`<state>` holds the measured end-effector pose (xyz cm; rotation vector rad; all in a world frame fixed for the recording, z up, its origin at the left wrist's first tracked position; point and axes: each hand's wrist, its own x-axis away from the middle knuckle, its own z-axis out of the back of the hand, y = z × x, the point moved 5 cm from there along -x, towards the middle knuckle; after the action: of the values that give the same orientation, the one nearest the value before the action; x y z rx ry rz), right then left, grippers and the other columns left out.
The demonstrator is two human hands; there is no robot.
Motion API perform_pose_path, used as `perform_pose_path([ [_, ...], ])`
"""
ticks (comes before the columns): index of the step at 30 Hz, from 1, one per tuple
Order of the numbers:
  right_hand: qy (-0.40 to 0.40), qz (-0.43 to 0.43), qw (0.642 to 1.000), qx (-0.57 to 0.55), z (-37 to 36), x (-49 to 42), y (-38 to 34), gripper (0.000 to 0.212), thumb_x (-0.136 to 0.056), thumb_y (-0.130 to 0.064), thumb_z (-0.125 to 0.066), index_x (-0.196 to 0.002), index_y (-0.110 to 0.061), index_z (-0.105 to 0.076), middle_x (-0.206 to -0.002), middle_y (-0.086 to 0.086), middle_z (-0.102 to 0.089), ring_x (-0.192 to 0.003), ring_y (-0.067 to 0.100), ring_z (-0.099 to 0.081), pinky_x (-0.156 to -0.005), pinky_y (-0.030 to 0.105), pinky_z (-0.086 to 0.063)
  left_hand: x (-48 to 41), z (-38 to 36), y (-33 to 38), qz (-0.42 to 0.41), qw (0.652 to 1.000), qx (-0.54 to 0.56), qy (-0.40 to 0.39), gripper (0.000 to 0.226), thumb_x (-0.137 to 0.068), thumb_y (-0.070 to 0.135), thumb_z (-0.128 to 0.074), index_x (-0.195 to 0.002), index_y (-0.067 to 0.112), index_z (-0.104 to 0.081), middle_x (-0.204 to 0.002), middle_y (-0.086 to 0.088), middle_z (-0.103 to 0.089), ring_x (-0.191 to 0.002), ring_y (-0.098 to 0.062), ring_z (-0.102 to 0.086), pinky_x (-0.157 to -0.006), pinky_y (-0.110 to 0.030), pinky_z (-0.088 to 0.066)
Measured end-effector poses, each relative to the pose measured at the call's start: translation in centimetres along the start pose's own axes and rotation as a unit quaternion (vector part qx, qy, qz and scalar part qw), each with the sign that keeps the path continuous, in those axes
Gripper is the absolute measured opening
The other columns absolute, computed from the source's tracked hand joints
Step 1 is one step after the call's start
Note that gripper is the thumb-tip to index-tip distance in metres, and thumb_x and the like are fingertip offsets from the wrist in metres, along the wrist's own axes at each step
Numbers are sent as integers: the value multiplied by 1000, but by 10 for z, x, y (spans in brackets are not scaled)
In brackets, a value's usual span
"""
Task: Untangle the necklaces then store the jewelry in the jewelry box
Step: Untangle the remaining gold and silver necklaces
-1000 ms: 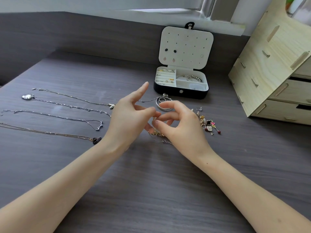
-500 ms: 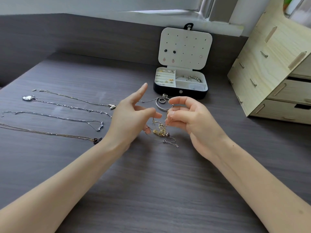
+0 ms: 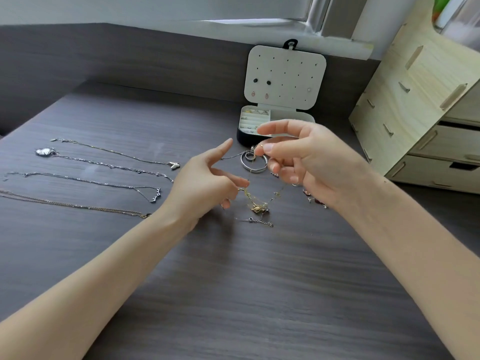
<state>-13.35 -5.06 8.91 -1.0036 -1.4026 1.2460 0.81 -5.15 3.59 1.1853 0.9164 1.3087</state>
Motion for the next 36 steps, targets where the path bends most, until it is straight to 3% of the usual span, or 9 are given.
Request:
perform_pose_path([
  [6,-8,-1,1000,-27,8,1,-12,27,-85,11,-51,-99,-9,-63,-80,6,-70,-49,8,-50,-38,14,-32,0,-2,-5,-24,988,-148,-26,78,-57,3,-56,-125,42,-52,-78,17,-72,-46,-9,-51,-63,-26,-48],
  [8,-12,-6,999,-51,9,2,-14,30,-85,13,-48,-104,-6,-61,-83,9,-69,-48,7,-49,-35,13,-31,0,0,-3,-61,962,-267,15,59,-67,7,-62,-115,41,-59,-78,21,-69,-53,1,-52,-63,-19,-44],
  [11,-14,-11,997,-77,13,5,-15,32,-85,14,-45,-108,-4,-60,-88,11,-68,-48,7,-49,-34,14,-31,4,0,4,-115,915,-382,64,38,-74,11,-63,-102,36,-64,-86,18,-66,-73,-4,-47,-57,-16,-31],
  [17,-23,-21,994,-101,20,25,-8,38,-68,6,-55,-103,-6,-63,-85,8,-69,-49,8,-51,-36,14,-32,5,-7,3,-124,920,-368,-45,38,-67,2,-56,-86,32,-67,-75,17,-63,-59,10,-48,-53,-15,-35],
  [22,-9,-27,997,-77,36,53,4,41,-63,0,-56,-103,-7,-64,-87,9,-69,-51,8,-52,-36,14,-30,12,-19,3,-139,913,-360,-131,36,-67,4,-59,-85,34,-66,-78,17,-64,-56,1,-51,-56,-20,-39],
  [26,5,-21,998,-66,50,75,8,39,-63,1,-58,-100,-8,-66,-87,9,-69,-52,10,-52,-37,14,-32,24,-39,6,-298,873,-365,-123,16,-77,27,-60,-90,32,-70,-92,15,-62,-77,-4,-56,-67,-15,-39],
  [28,-4,-16,998,-67,51,80,8,40,-63,4,-62,-100,-9,-67,-89,9,-70,-53,10,-53,-37,15,-34,32,-54,2,-362,838,-381,-145,29,-83,41,-51,-99,28,-71,-102,10,-63,-89,-13,-55,-78,-21,-41],
  [32,-29,-1,996,-86,50,85,2,36,-68,5,-59,-100,-10,-69,-91,9,-70,-55,10,-55,-39,15,-37,36,-77,-6,-343,824,-402,-206,55,-76,61,-45,-120,32,-62,-118,6,-56,-109,-17,-46,-93,-29,-34],
  [36,-60,35,991,-114,44,86,-14,35,-70,4,-55,-100,-10,-68,-93,9,-69,-56,10,-55,-40,15,-38,39,-89,1,-271,867,-298,-293,53,-72,59,-63,-118,32,-63,-122,14,-53,-117,-2,-42,-103,-20,-28],
])
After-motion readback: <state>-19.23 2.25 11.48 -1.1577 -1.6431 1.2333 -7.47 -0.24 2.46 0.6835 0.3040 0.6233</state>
